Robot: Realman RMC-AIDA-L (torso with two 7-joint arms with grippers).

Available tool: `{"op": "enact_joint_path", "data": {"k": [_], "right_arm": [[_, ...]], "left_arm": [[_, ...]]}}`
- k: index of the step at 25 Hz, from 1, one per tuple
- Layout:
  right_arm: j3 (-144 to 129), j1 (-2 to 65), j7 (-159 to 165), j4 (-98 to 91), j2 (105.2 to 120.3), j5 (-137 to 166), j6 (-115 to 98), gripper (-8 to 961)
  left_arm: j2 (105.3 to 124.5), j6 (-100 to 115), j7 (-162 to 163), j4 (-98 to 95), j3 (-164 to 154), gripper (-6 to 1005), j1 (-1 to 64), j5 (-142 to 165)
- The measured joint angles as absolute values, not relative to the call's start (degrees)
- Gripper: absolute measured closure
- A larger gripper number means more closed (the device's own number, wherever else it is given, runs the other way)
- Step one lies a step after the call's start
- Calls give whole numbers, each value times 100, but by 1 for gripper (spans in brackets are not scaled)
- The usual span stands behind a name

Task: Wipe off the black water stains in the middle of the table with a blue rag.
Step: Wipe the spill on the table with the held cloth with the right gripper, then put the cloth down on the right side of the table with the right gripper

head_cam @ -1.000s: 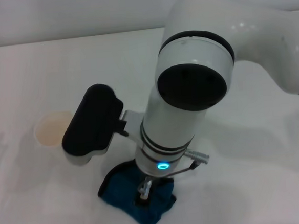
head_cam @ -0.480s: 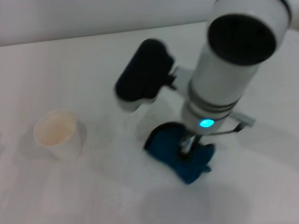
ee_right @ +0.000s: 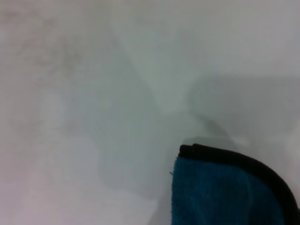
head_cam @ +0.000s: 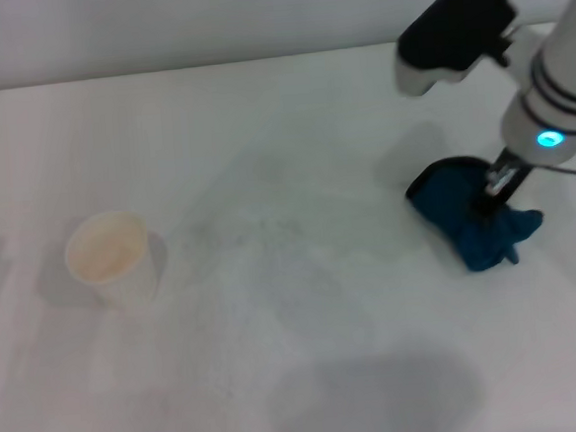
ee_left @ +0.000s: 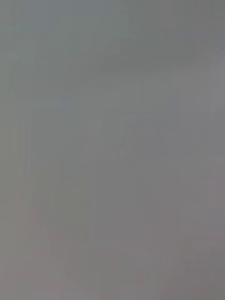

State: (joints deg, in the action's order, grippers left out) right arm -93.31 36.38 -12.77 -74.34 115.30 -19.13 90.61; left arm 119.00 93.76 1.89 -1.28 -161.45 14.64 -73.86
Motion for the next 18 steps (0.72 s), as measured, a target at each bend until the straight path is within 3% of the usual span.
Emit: {"op": "enact_joint_path", "data": {"k": [18], "right_arm": [[-7681, 3261, -2441, -7056, 11518, -1503, 9030, 799]], "left_arm": [[11911, 9108, 205, -183, -16145, 116, 1826, -7676]]}}
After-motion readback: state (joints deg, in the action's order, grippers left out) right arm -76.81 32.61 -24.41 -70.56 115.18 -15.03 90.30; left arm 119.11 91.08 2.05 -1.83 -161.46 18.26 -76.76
